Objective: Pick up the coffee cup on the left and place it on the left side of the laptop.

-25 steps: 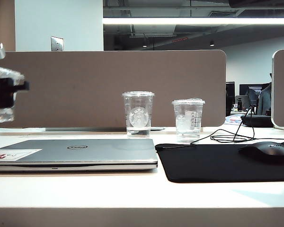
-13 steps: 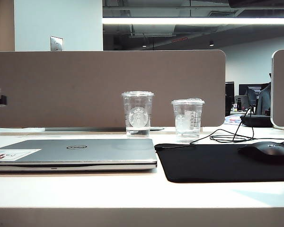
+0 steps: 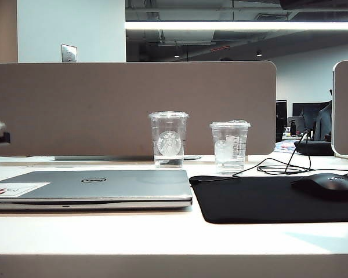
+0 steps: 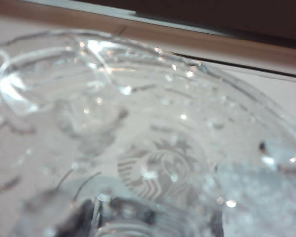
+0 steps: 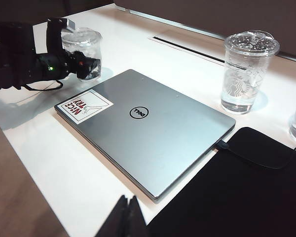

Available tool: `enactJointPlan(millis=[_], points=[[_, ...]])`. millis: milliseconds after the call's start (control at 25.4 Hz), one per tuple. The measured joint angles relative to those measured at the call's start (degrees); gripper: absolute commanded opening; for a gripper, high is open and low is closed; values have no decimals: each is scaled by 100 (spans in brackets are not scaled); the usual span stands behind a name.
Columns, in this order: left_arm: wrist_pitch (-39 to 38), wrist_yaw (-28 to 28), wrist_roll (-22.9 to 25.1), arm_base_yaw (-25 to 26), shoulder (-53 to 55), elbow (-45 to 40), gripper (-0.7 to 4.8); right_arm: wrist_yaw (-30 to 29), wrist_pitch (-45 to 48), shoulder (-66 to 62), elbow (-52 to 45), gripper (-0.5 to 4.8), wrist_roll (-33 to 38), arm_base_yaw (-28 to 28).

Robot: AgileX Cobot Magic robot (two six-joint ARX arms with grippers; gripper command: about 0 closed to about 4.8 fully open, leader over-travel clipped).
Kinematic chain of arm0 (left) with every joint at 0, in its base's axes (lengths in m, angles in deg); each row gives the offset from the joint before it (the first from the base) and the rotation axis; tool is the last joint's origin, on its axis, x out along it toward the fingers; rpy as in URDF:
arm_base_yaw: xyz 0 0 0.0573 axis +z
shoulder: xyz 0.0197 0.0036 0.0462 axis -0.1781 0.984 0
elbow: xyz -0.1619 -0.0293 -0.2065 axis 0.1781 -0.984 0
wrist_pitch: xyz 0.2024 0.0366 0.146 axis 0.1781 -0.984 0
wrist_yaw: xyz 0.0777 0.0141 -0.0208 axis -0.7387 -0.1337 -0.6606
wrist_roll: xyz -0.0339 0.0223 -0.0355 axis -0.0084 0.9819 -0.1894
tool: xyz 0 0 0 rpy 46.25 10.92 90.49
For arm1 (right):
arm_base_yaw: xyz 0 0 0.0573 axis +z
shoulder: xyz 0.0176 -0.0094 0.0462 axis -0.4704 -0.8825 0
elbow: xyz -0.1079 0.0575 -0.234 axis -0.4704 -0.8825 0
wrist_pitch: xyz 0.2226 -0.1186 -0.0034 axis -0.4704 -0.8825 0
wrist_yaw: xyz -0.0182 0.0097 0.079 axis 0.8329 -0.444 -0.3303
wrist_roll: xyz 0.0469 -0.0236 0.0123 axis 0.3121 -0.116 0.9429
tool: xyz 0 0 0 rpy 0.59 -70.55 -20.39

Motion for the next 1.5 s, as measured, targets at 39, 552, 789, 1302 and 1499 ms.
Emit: enactJointPlan(millis=[39,552,789,1302,1499], points=[[0,0,0,0,66,33,165,0,0,0,0,-3,0,-2],[170,2,11,0,461,179,334,0,0,0,0,-3,0,-2],[7,249,22,0,468,170,391,0,2,0,0,-3,0,-2],[-2369,-103,627,2,-1123,94,391,0,2,0,0,-3,0,-2],[-3665,-251,916,2,-1939,94,390,0,2,0,0,-2,0,-2]])
